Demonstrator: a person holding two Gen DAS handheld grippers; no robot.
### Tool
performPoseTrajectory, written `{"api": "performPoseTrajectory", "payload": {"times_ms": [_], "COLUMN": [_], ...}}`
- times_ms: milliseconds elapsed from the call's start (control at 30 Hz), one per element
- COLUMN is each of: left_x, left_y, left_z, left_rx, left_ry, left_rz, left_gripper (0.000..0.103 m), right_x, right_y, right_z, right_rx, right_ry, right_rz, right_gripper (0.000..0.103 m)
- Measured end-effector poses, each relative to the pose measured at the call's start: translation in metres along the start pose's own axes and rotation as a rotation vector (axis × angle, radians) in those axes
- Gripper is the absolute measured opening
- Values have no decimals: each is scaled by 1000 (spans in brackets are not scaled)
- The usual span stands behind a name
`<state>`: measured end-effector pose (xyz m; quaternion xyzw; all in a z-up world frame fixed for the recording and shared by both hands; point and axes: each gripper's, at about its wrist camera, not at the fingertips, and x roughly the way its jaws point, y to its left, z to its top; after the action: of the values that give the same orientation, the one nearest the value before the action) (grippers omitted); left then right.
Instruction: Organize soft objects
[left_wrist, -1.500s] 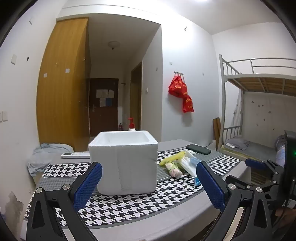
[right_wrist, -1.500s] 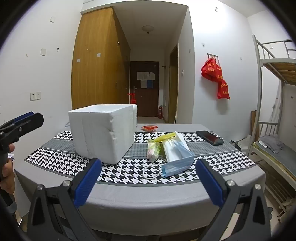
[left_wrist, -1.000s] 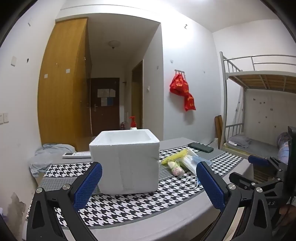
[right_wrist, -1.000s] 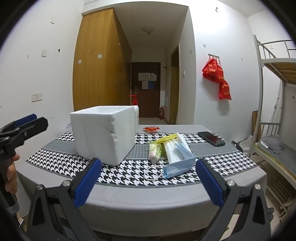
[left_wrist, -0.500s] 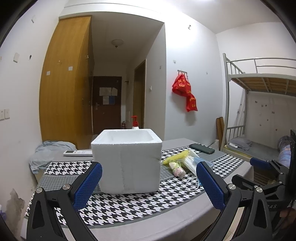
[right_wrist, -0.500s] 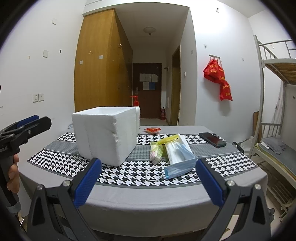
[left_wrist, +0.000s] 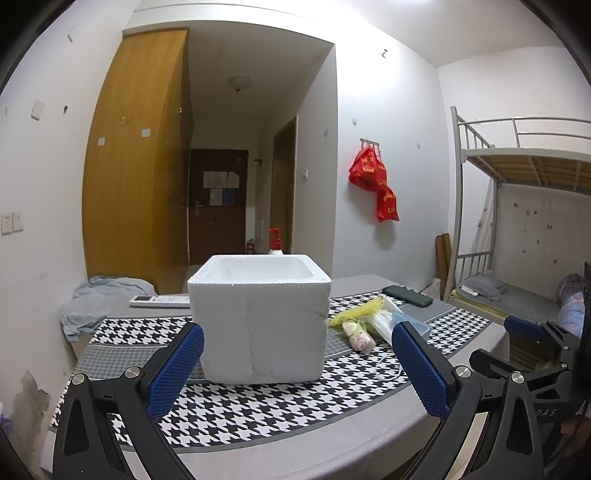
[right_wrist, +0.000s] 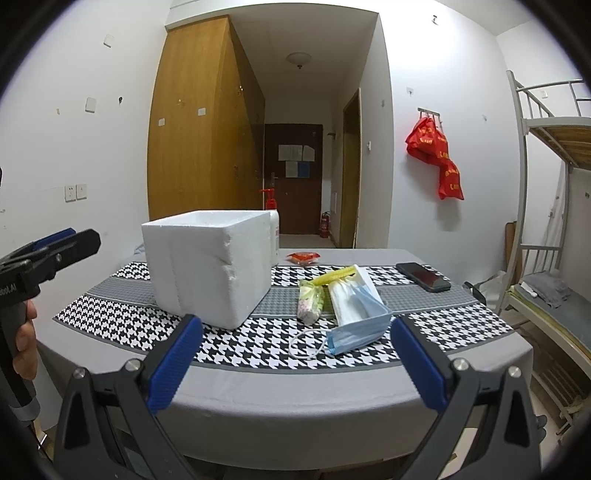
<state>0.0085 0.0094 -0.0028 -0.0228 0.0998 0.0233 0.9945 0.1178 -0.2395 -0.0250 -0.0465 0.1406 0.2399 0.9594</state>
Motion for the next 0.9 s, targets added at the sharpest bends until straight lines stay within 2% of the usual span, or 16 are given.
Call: {"api": "performPoseTrajectory", "payload": {"times_ms": [900], "left_x": [5], "left_y": [-2], "left_z": [-4], "left_rx": [9], "left_ry": [17], "left_rz": [2], "left_gripper": [102], "right_x": [0], "right_y": [-1], "right_z": [1], "right_rx": [-1], "right_ry": [6], "right_rz": [0], "right_gripper": [103]}}
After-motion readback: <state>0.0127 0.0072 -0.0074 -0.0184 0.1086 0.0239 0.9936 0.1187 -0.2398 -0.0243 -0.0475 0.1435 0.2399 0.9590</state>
